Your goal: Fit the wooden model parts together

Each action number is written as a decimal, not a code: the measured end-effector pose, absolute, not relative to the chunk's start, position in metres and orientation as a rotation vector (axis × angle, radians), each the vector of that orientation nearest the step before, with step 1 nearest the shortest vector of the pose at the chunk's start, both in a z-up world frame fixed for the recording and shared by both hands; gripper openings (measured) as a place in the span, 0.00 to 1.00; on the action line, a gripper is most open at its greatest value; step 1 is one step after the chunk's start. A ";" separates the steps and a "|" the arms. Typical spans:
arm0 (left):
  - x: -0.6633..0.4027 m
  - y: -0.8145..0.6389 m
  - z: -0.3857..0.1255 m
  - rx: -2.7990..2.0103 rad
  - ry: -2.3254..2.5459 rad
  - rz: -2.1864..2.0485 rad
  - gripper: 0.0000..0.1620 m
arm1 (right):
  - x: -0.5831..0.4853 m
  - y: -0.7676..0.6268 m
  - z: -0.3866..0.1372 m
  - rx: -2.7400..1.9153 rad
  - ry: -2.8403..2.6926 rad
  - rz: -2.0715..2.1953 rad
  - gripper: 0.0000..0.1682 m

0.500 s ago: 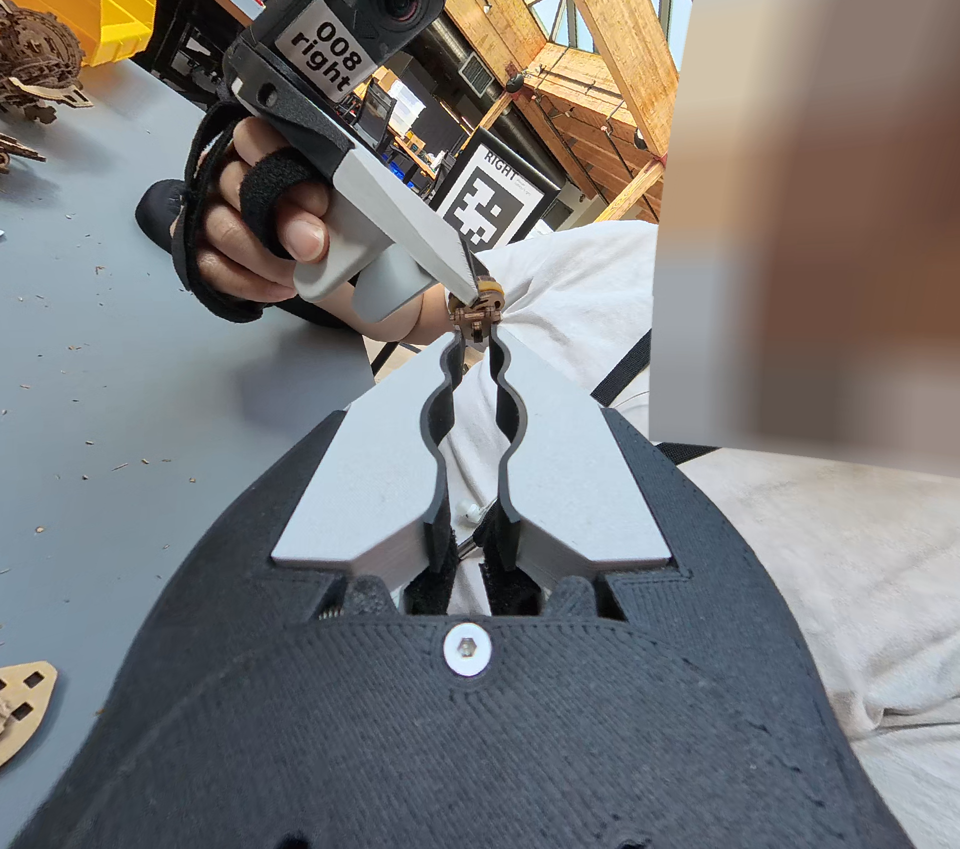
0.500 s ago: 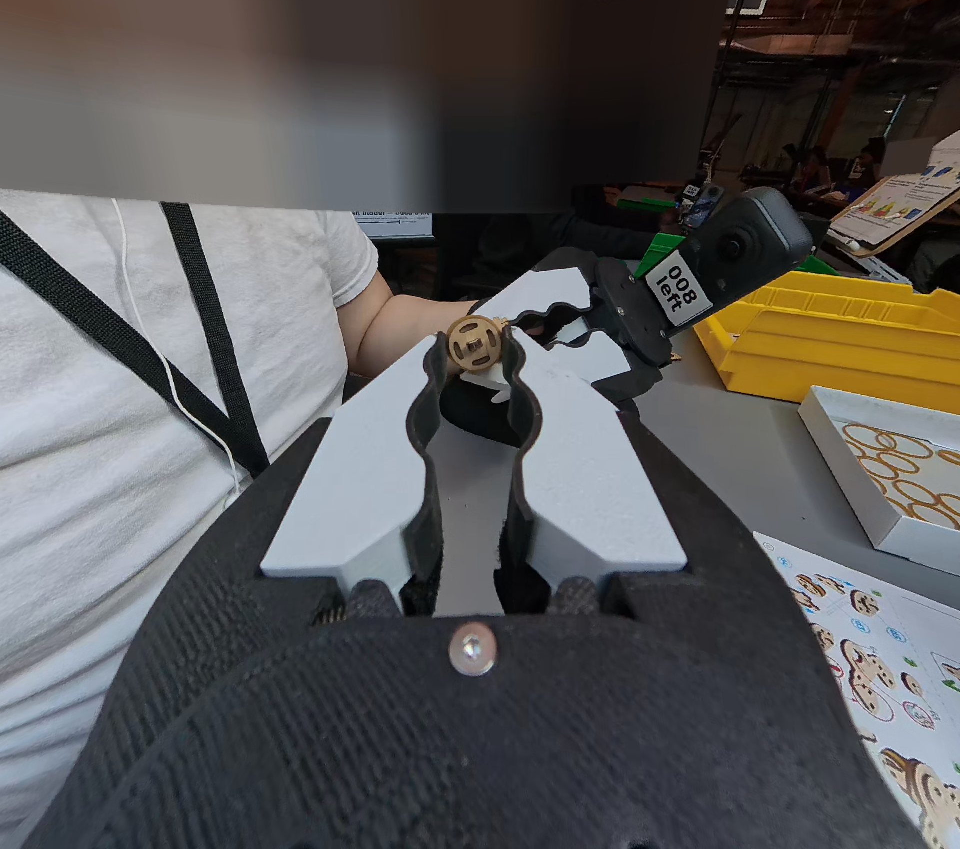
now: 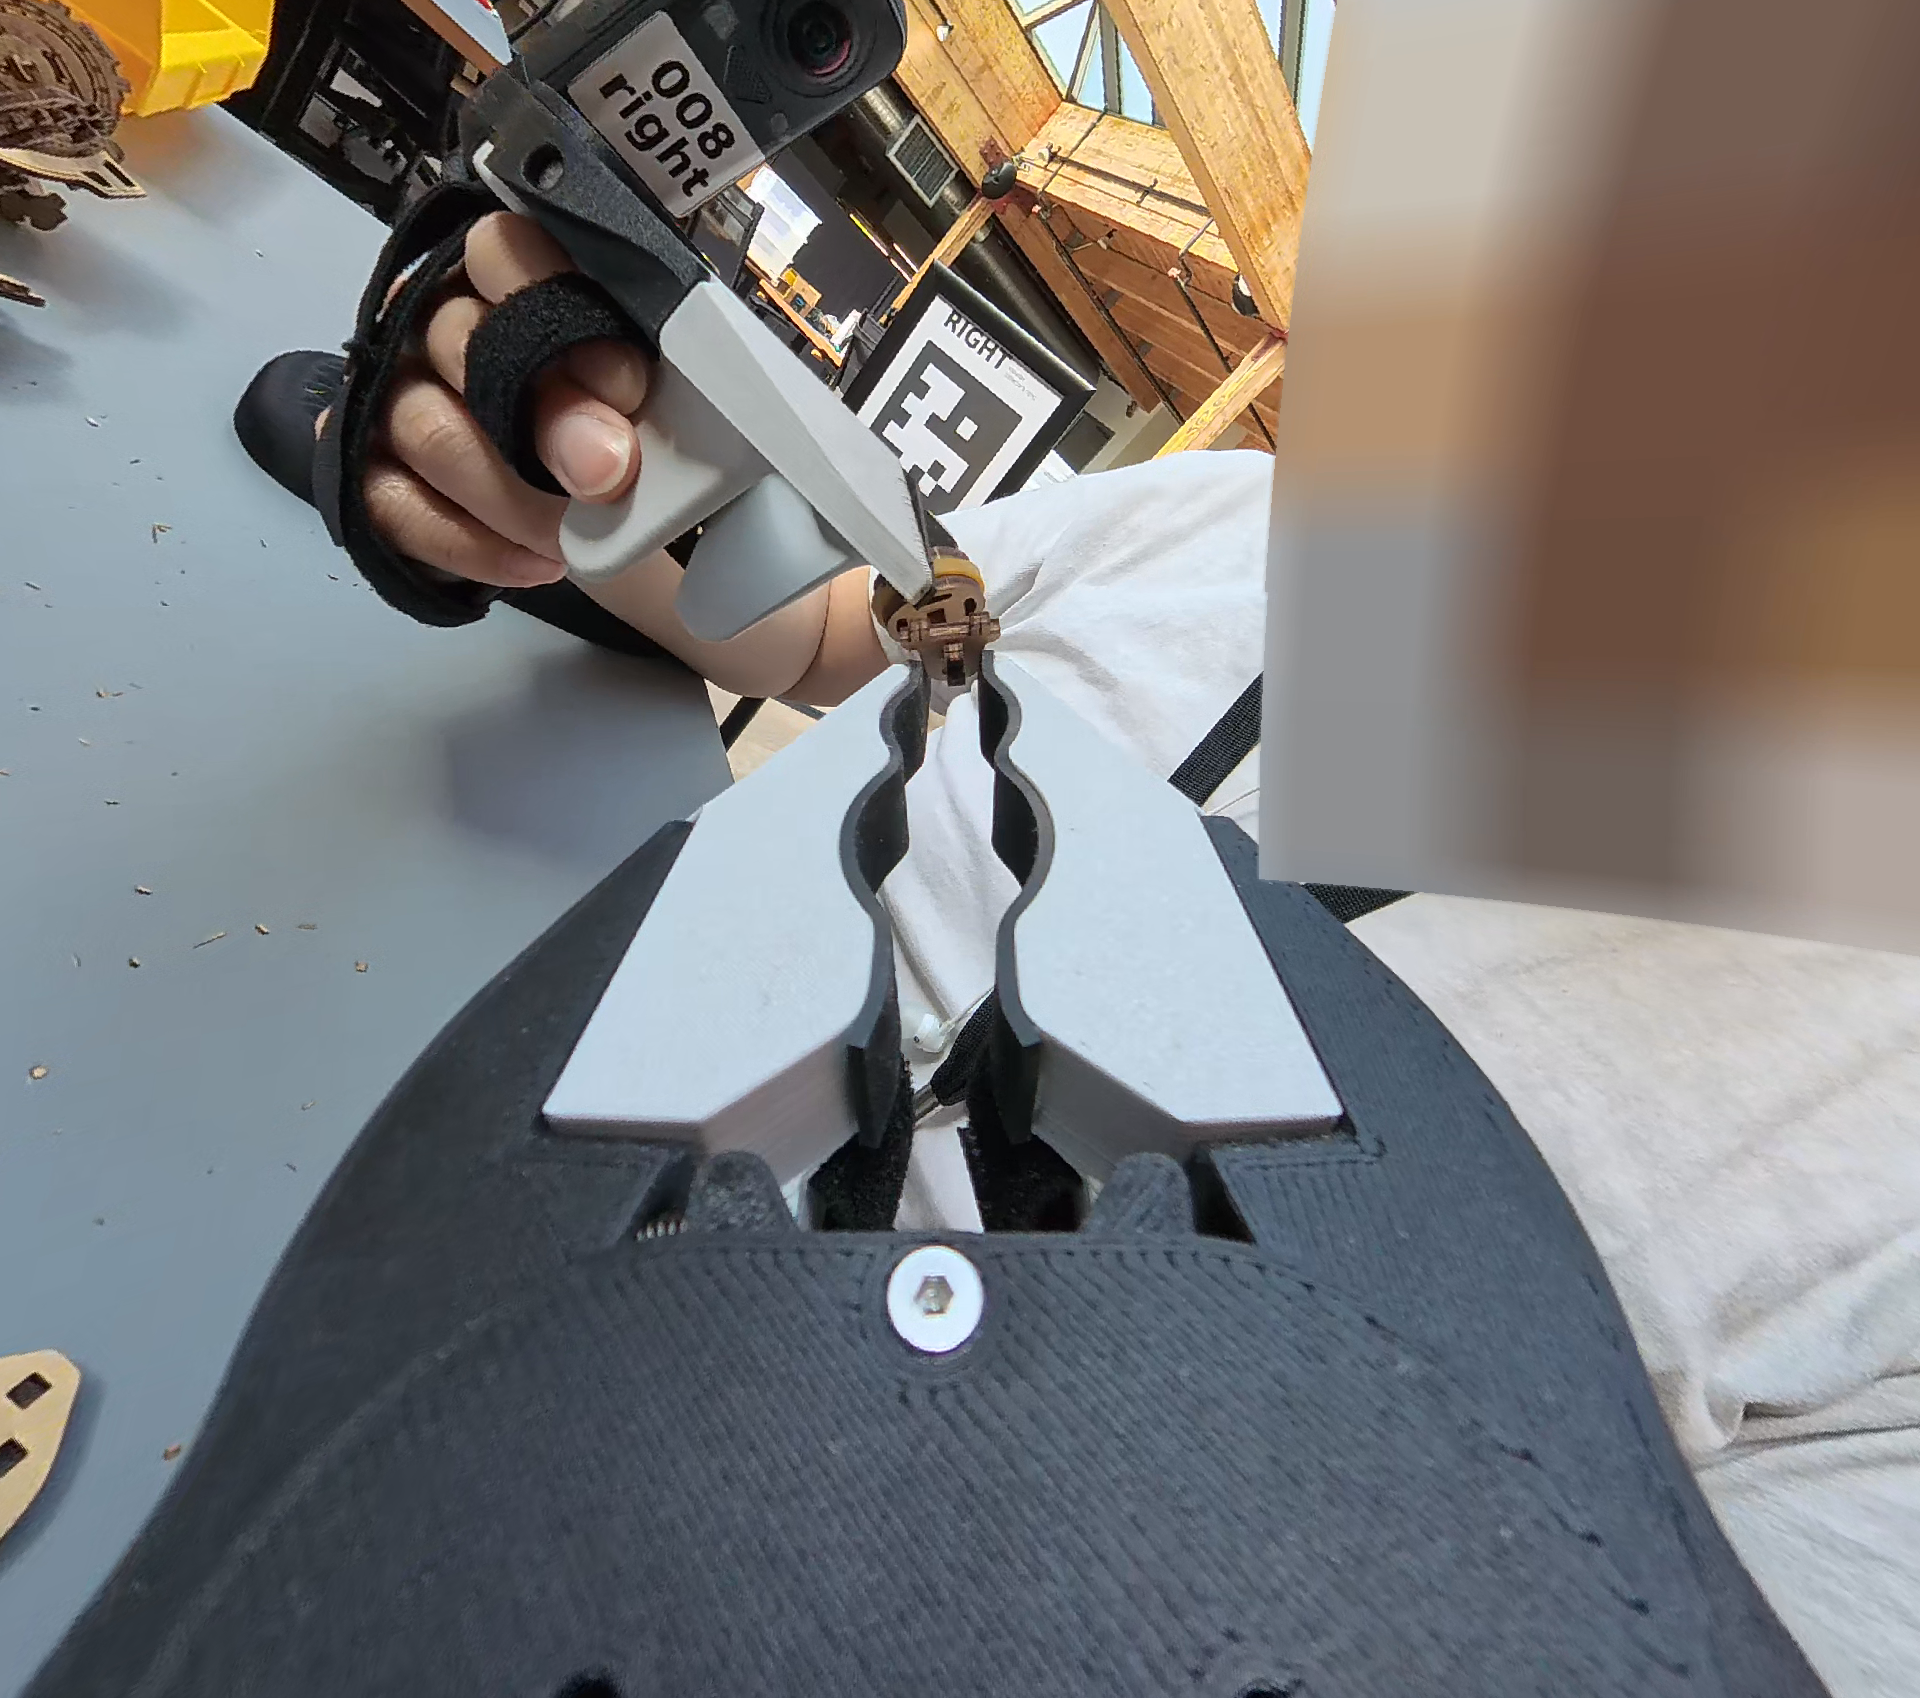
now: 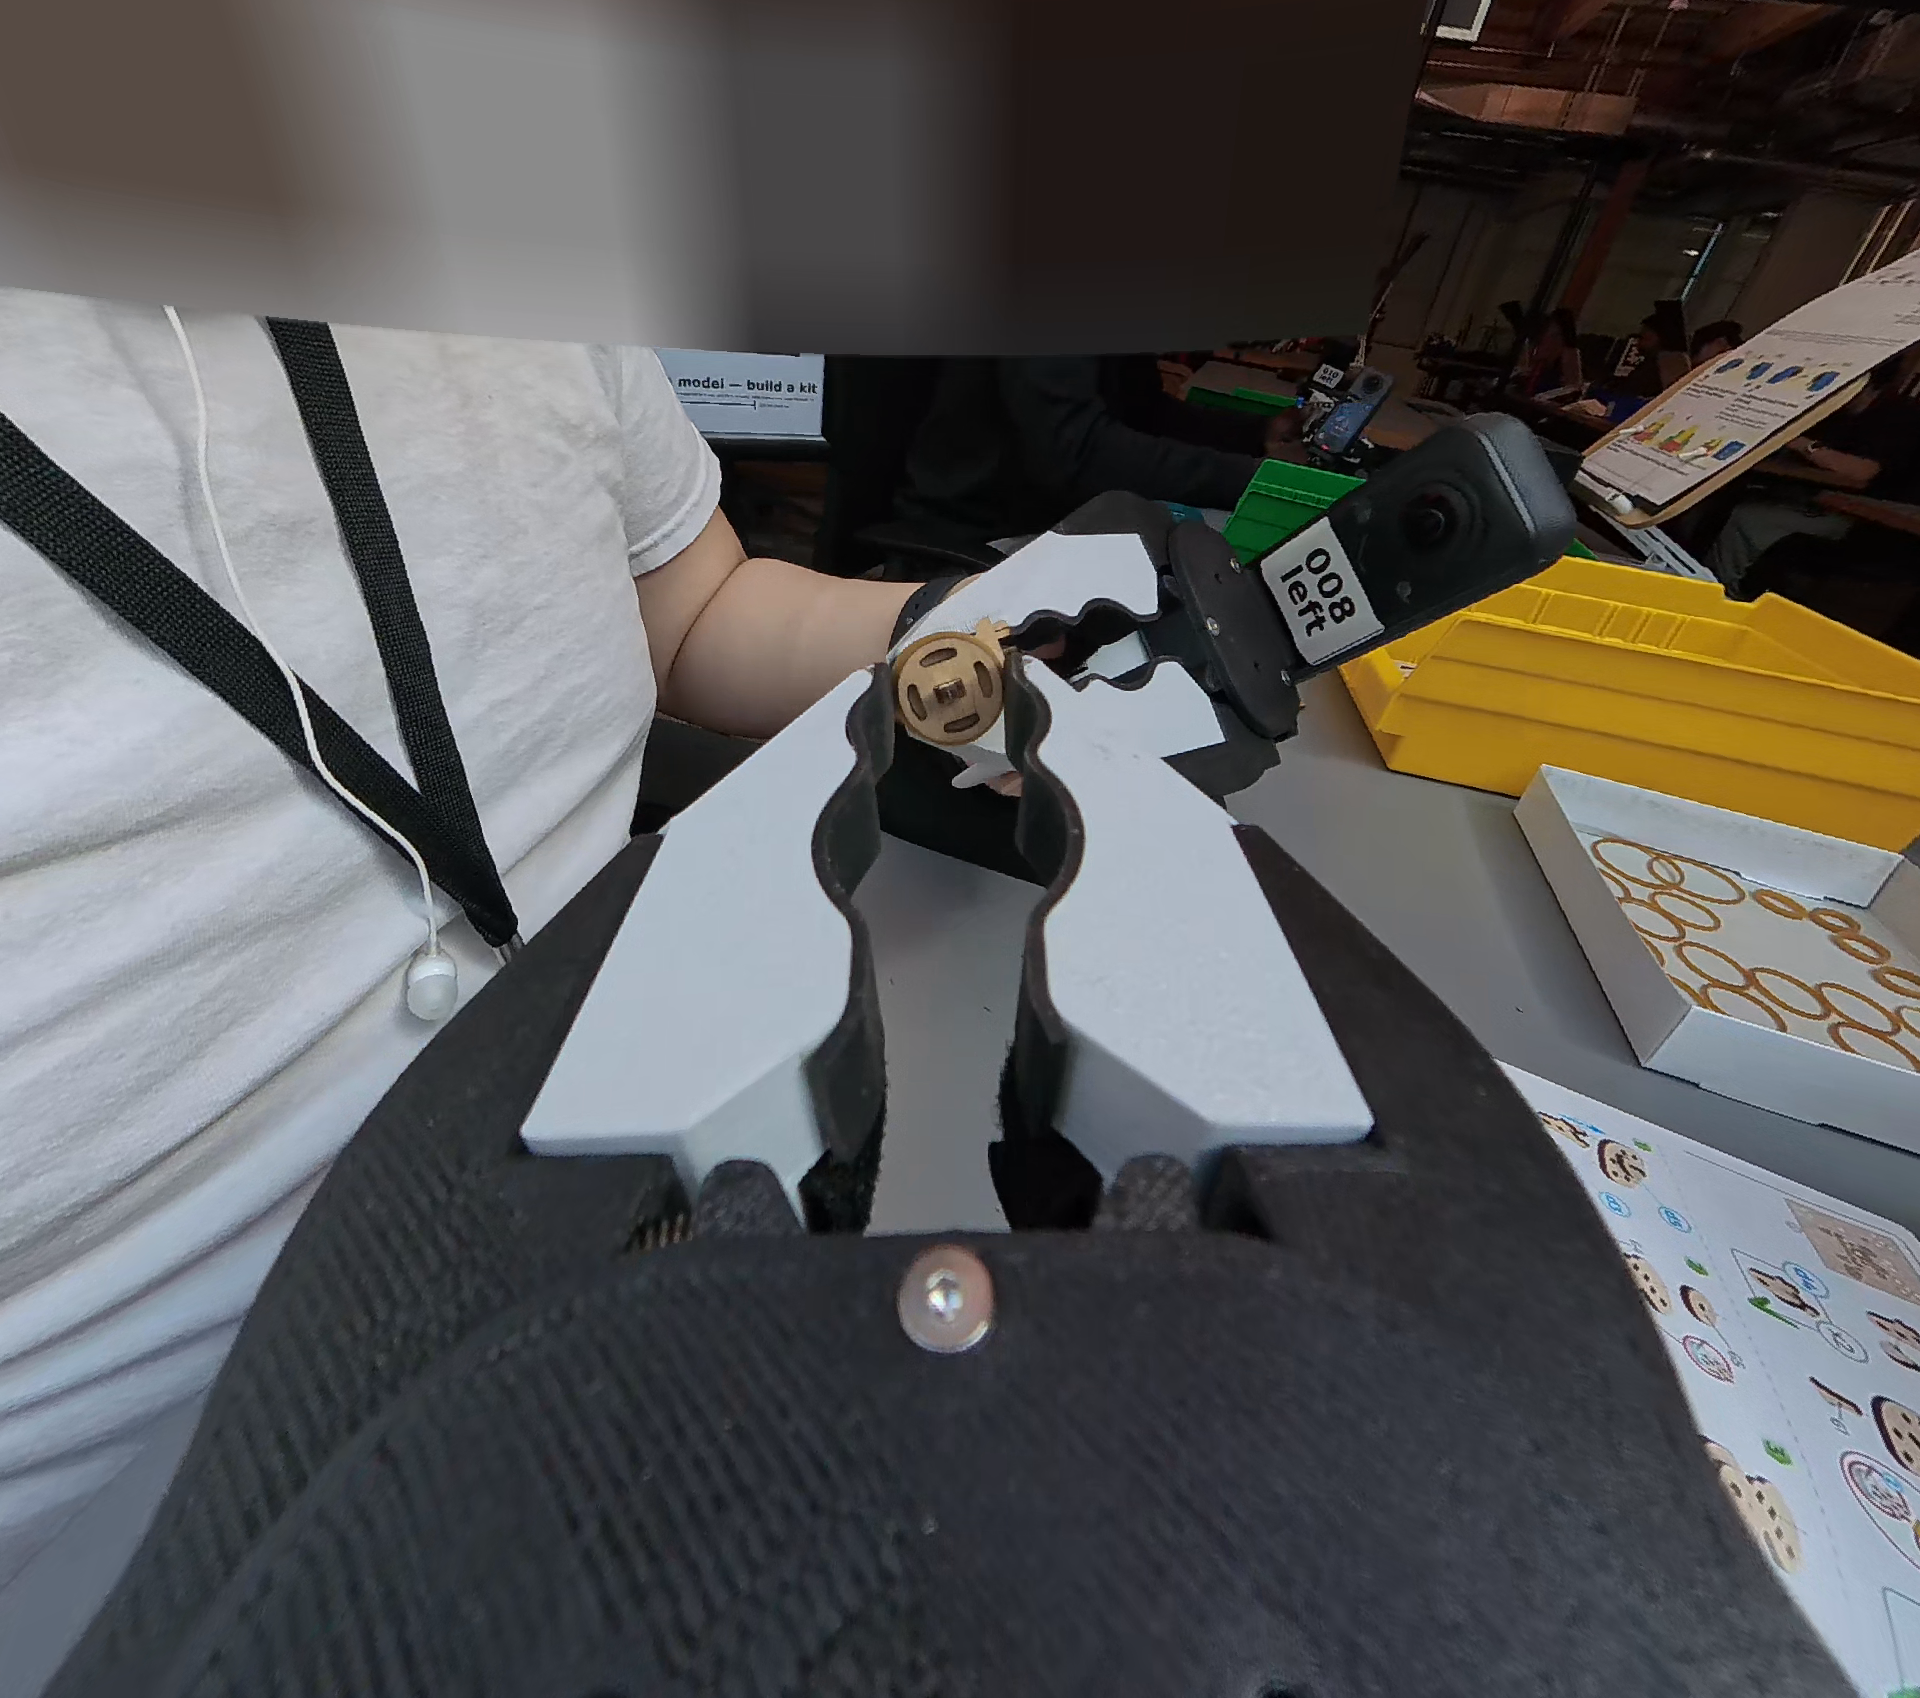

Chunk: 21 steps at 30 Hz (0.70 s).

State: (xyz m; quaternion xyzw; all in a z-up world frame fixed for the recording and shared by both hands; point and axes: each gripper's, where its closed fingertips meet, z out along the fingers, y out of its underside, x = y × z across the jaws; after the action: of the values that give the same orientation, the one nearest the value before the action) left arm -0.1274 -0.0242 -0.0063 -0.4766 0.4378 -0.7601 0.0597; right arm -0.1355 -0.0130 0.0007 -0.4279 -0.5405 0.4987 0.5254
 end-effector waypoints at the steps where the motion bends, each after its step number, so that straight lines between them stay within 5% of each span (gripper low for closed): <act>1: -0.127 -0.024 -0.007 -1.441 1.323 -2.301 0.04 | -0.135 -0.013 0.001 -1.022 -1.291 1.193 0.12; 21: -0.129 -0.024 -0.007 -1.398 1.324 -2.294 0.04 | -0.139 -0.013 0.005 -1.016 -1.299 1.165 0.12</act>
State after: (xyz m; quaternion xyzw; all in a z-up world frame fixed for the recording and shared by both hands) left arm -0.1289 -0.0244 -0.0072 -0.4655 0.4409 -0.7639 0.0734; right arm -0.1392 -0.0125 0.0054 -0.4258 -0.5448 0.4885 0.5322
